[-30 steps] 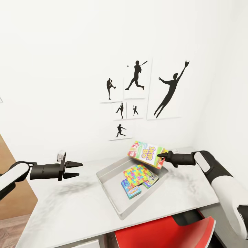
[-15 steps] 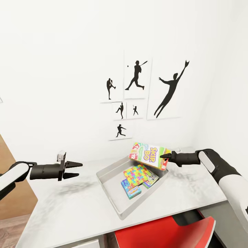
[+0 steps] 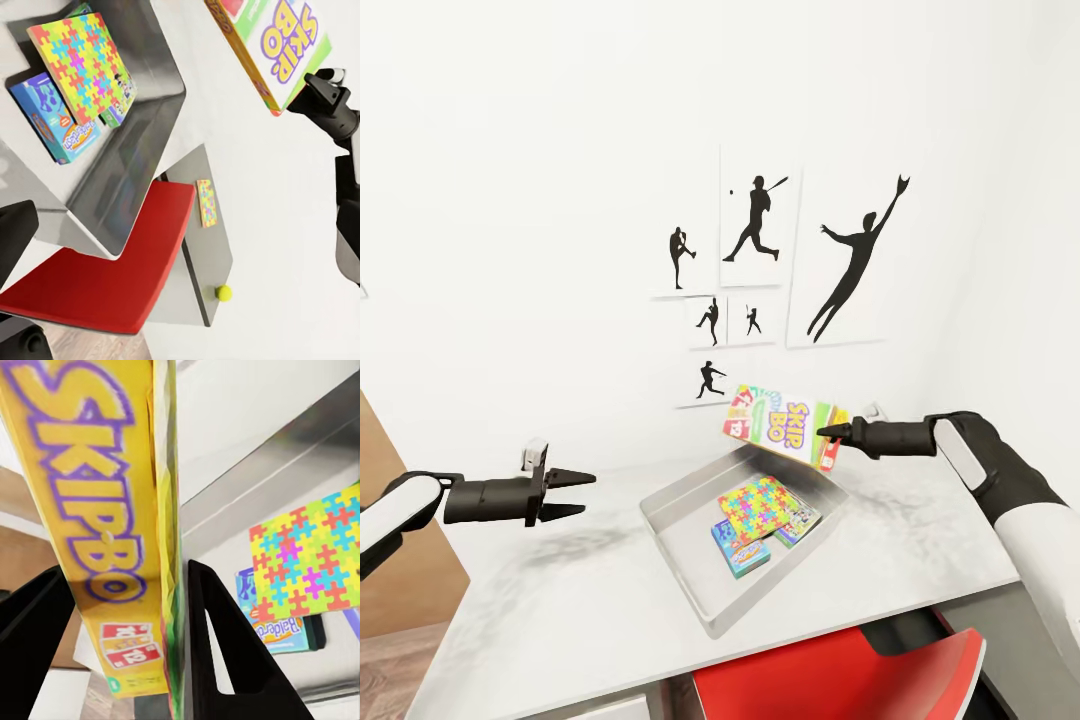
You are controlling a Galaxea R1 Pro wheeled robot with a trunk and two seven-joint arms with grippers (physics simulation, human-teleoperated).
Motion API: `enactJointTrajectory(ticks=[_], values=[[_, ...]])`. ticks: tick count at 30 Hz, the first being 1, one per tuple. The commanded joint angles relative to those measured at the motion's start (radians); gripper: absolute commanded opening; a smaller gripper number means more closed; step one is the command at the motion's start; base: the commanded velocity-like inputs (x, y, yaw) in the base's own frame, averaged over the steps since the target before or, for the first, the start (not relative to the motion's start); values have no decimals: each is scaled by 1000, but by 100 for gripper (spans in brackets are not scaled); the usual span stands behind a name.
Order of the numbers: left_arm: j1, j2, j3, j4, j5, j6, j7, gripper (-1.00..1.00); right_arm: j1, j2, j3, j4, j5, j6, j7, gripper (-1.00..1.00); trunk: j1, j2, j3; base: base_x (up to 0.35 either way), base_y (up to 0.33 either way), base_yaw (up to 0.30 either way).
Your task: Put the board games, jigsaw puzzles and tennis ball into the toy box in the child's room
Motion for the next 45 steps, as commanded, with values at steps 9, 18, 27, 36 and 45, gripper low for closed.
enactJointTrajectory(ticks=[9,18,27,36,45], values=[[-2,1,-2,1,-5,-1,-11,100,-9,10,7,-3,3,1,14,-100,1,-3,-2,0,0,0],[-2,2,1,3,-6,-1,-15,100,-98,12,310,13,3,1,151,-100,1,-3,-2,0,0,0],[-2,3,1,3,-7,-1,-18,100,-155,10,498,46,77,1,300,-100,1,-3,-2,0,0,0],[-2,3,0,3,-8,-1,-17,100,-168,17,584,65,173,1,336,-100,1,-3,-2,0,0,0],[-2,3,1,4,-8,-1,-18,100,-205,49,587,137,425,1,521,-100,1,-3,-2,0,0,0]])
